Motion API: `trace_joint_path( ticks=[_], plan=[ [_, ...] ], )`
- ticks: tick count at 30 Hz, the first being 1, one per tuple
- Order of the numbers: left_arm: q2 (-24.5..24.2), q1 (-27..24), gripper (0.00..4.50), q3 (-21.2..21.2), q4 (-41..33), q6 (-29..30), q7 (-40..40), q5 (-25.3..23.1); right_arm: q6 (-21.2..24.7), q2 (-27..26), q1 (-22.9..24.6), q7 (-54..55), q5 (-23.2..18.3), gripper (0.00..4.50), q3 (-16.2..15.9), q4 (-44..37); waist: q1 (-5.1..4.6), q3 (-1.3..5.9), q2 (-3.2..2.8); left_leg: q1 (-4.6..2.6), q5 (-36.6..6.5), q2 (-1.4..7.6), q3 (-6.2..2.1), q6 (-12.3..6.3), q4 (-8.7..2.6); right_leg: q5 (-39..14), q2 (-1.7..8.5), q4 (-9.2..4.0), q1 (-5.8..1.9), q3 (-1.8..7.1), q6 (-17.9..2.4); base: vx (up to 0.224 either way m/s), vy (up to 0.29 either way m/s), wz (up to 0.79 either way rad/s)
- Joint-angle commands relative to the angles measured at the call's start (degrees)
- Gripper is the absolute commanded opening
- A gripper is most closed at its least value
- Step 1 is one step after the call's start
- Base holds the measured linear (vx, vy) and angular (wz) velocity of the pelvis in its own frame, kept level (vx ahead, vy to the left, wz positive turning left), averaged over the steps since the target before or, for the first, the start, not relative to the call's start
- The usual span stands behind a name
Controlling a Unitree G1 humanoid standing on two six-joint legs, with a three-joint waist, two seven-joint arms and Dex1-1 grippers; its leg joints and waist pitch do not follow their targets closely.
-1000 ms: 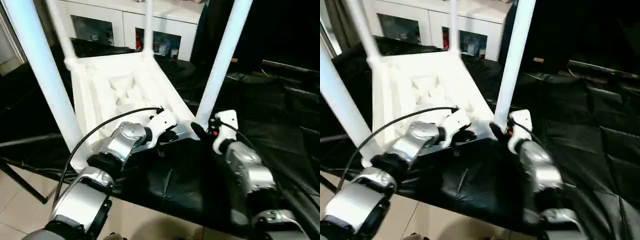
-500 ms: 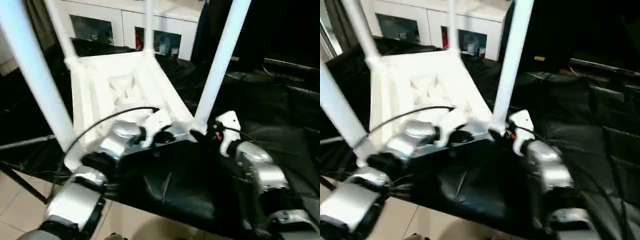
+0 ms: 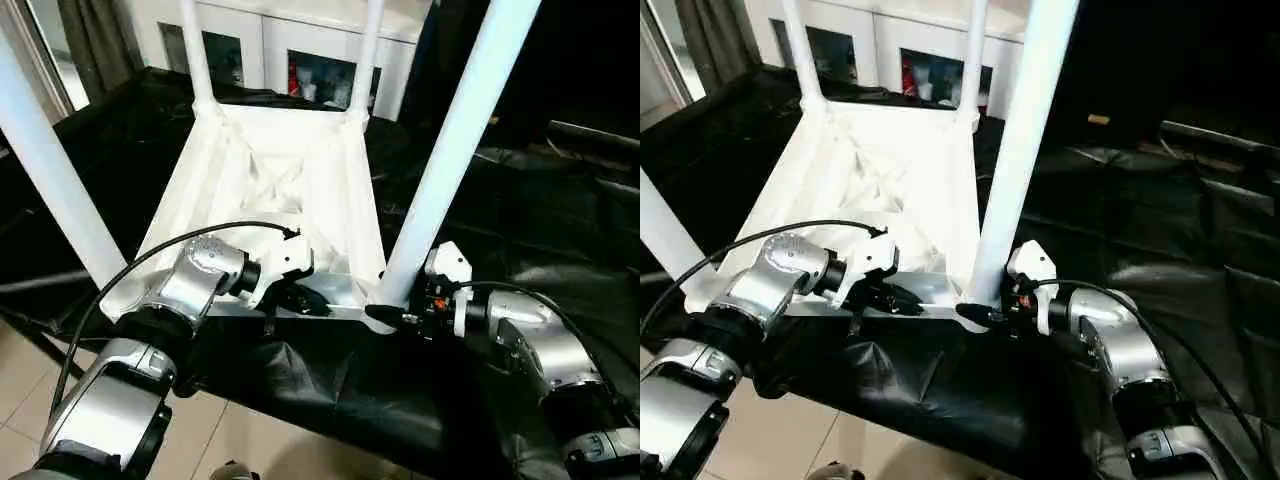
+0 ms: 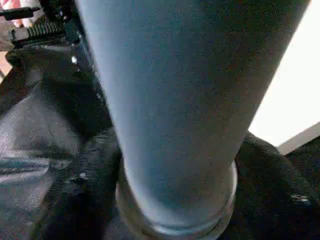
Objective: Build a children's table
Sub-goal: Rotate leg to tighten
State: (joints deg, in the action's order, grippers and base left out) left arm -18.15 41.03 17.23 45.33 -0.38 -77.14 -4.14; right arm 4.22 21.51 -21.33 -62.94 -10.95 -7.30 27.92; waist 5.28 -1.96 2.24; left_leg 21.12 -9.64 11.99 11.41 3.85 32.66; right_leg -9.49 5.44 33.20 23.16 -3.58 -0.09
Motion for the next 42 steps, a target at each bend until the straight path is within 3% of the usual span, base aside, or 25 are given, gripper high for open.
trace_joint_path(
  ticks=[1,5,8,10,13,15,16,19,22,23,26,27,33,37,39,42],
  plan=[
    [0.4,-0.9,0.0,0.7,-1.6,0.6,0.1,0.3,0.1,0.6,0.4,-0.9,0.0,2.96,-0.1,0.1,-0.08,3.1,0.17,-0.98,-14.2,1.67,-0.39,-2.1,-3.69,-11.5,2.68,-2.92,-2.54,1.94,-12.7,0.0,0.0,0.0],
    [1.2,-0.5,0.0,0.0,-0.7,0.0,3.3,0.0,0.2,0.5,0.7,0.2,0.0,2.76,0.2,0.3,-0.1,3.15,0.21,-0.97,-13.2,1.61,-0.31,-2.53,-3.56,-9.7,2.58,-2.79,-2.56,1.94,-13.1,0.0,0.0,0.0],
    [3.4,0.6,0.0,-1.6,1.8,0.0,10.1,-0.6,-0.6,-1.6,0.0,8.1,1.4,2.69,2.3,3.2,-0.26,3.01,0.25,-1.04,-14.2,1.52,-0.29,-2.2,-3.61,-11.5,2.64,-3.07,-2.31,2.0,-12.8,0.0,0.0,0.0],
    [6.0,1.7,0.0,-2.0,3.8,0.7,16.4,-1.4,0.1,-5.0,-1.3,19.0,2.2,2.68,5.2,7.1,-0.79,2.89,0.64,-1.06,-17.0,1.27,-0.6,-0.57,-3.84,-19.3,2.88,-3.93,-2.19,1.9,-10.5,0.0,0.0,0.0],
    [10.2,3.2,0.0,-2.2,6.2,1.8,23.6,-2.3,2.6,-9.6,-1.8,28.5,1.7,2.68,7.6,8.3,-1.18,2.79,0.45,-1.16,-18.1,1.25,-0.74,0.04,-3.98,-22.0,2.78,-4.38,-1.94,1.94,-8.8,0.0,0.0,0.0],
    [11.3,3.5,0.0,-2.0,6.7,2.1,25.0,-2.6,3.1,-10.7,-1.8,30.3,1.6,2.68,7.7,8.2,-1.28,2.79,0.55,-1.13,-18.1,1.23,-0.8,-0.08,-3.98,-22.0,2.79,-4.44,-1.93,1.95,-8.7,0.0,0.0,0.0],
    [13.5,4.1,0.0,-1.7,7.7,2.4,28.4,-3.2,3.9,-13.0,-2.1,33.9,1.8,2.68,7.8,8.4,-1.36,2.84,0.23,-1.02,-17.9,1.17,-0.83,-0.23,-4.01,-22.0,2.82,-4.45,-1.92,1.95,-8.5,0.0,0.0,0.0],
    [16.8,4.1,0.0,-0.2,8.1,1.7,29.6,-4.1,3.7,-16.8,-2.9,37.0,3.0,2.68,6.5,9.0,-1.6,2.84,0.06,-0.99,-18.0,1.18,-0.89,0.08,-4.14,-20.8,2.66,-4.5,-1.94,1.89,-8.6,0.0,0.0,0.0],
    [18.7,3.5,0.0,1.0,7.2,1.1,28.2,-4.2,1.9,-18.6,-2.8,35.9,4.9,2.68,3.3,7.7,-1.8,2.83,0.07,-0.97,-18.8,1.11,-0.91,-0.32,-4.13,-21.2,2.67,-4.67,-1.98,1.87,-8.3,0.0,0.0,0.0],
    [18.7,3.5,0.0,1.0,7.2,1.1,28.2,-4.2,1.6,-18.6,-2.9,35.9,5.0,3.24,3.2,7.6,-1.83,2.86,0.12,-0.98,-18.9,1.15,-0.89,-0.55,-4.13,-20.6,2.66,-4.63,-1.97,1.89,-8.4,0.0,0.0,0.0],
    [18.0,3.7,0.0,0.6,7.4,1.0,28.2,-4.0,1.5,-17.9,-3.1,36.0,4.7,3.37,4.0,7.5,-1.91,2.81,0.02,-0.96,-19.2,1.19,-0.91,-0.69,-4.2,-20.3,2.61,-4.61,-1.95,1.89,-8.7,0.0,0.0,0.0],
    [17.3,3.9,0.0,0.3,7.5,0.7,27.9,-3.9,1.2,-17.1,-3.3,35.5,4.6,3.58,4.3,7.6,-1.92,2.79,0.12,-0.93,-19.5,1.19,-0.93,-0.69,-4.23,-20.5,2.61,-4.64,-1.97,1.86,-8.7,0.0,0.0,0.0],
    [12.2,3.0,0.0,-0.6,5.7,-2.1,18.3,-1.8,-1.1,-9.6,-2.7,19.7,3.7,3.58,2.9,5.2,-1.74,2.92,0.27,-0.61,-18.1,1.18,-0.84,-2.07,-4.0,-18.0,2.62,-4.38,-2.41,1.89,-9.2,0.0,0.0,0.0],
    [8.7,1.6,0.0,-0.3,3.5,-2.4,10.6,-0.2,-1.3,-5.2,-0.9,10.0,1.6,3.58,1.9,1.8,-1.34,3.08,0.28,-0.89,-14.9,1.37,-0.55,-3.59,-3.68,-12.8,2.68,-3.75,-2.5,1.93,-11.9,0.0,0.0,0.0],
    [7.6,1.2,0.0,-0.1,2.8,-2.4,8.3,0.3,-0.8,-4.1,-0.4,7.5,0.7,3.58,1.6,0.6,-1.12,3.21,0.16,-0.57,-12.8,1.48,-0.61,-4.61,-3.62,-9.5,2.66,-3.14,-2.85,1.93,-12.8,0.0,0.0,0.0],
    [4.9,0.1,0.0,-0.2,0.8,-1.5,2.3,1.9,0.5,-1.5,0.9,1.3,-1.2,3.58,0.8,-1.9,-0.58,3.19,0.12,-0.69,-11.3,1.71,-0.4,-5.01,-3.54,-6.6,2.47,-2.62,-2.92,1.8,-14.2,0.0,0.0,0.0]
  ],
)
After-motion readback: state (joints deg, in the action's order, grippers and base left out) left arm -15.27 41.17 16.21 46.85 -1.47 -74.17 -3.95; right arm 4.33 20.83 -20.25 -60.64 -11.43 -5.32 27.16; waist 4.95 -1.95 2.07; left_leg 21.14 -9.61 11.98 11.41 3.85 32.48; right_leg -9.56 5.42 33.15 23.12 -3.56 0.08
